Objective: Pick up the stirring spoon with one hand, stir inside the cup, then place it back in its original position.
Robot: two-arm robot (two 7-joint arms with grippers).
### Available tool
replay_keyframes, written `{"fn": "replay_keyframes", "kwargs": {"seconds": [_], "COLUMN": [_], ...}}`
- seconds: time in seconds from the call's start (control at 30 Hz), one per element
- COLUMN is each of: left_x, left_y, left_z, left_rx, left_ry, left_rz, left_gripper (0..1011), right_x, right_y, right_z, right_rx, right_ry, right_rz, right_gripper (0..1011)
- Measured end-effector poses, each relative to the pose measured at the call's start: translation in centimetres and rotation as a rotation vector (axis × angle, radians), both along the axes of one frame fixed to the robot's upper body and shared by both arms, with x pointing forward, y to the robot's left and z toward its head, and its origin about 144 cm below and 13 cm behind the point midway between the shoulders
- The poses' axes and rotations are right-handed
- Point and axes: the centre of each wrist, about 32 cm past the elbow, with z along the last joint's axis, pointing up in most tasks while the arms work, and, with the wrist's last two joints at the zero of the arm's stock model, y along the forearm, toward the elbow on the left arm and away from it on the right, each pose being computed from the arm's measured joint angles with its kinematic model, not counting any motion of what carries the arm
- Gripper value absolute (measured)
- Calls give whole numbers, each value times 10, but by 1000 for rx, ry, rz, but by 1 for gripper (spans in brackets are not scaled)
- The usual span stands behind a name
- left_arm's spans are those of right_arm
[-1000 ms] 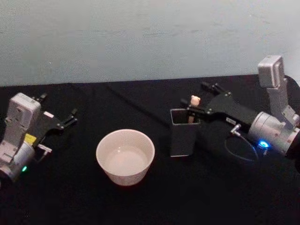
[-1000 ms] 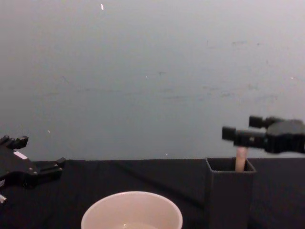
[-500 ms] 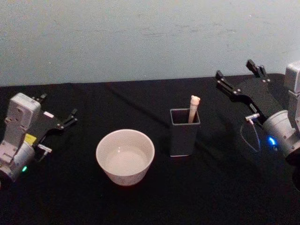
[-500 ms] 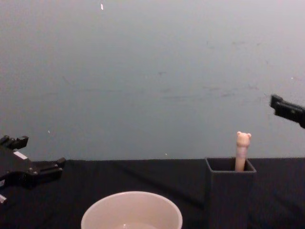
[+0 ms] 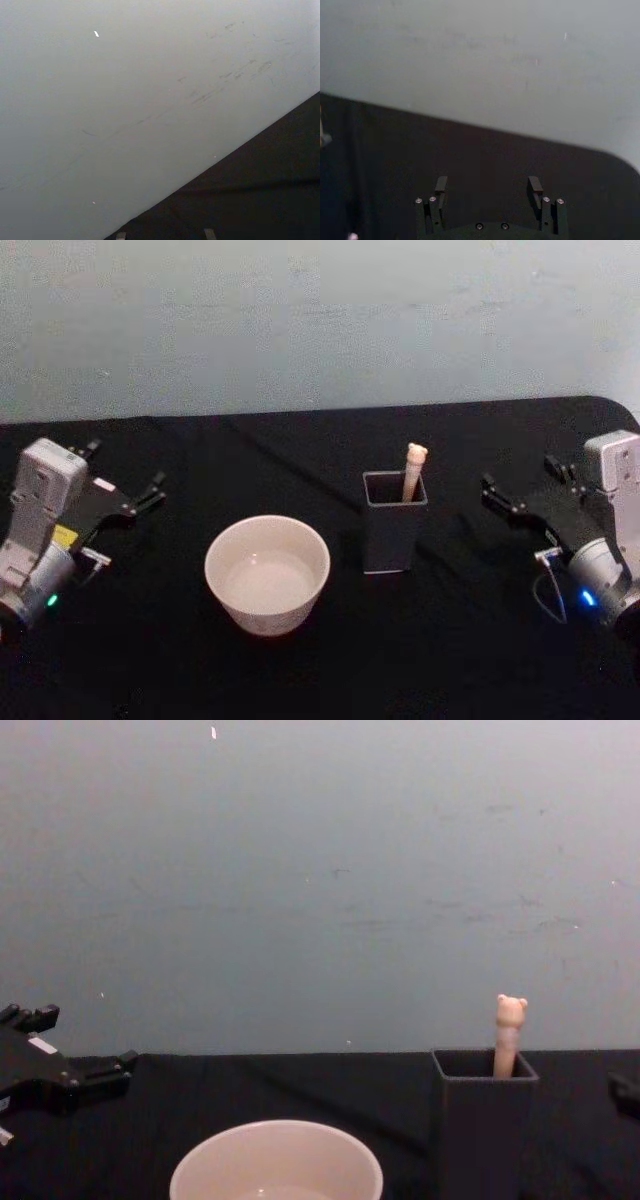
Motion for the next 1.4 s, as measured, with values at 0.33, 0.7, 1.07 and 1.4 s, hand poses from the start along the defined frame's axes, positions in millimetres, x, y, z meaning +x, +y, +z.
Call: {"fn": "replay_keyframes", "kwargs": {"seconds": [0.33, 0.7, 1.07, 1.4], "left_x": [0, 0, 0, 0], "left_y": [0, 0, 0, 0], "left_z": [0, 0, 0, 0], "left_rx": [0, 0, 0, 0], "left_ry": [0, 0, 0, 0], "left_rz": [0, 0, 0, 0], "left_gripper": [1001, 1001, 1001, 1001], "right_x": [1, 1, 0, 0], "right_y": [-5, -5, -5, -4], "right_z": [-9, -9, -9, -9], "right_rx": [19, 18, 16, 16], "right_ry": [67, 65, 64, 63], "right_rz": [-13, -13, -14, -14], "right_gripper": [1003, 1002, 1003, 1002]}}
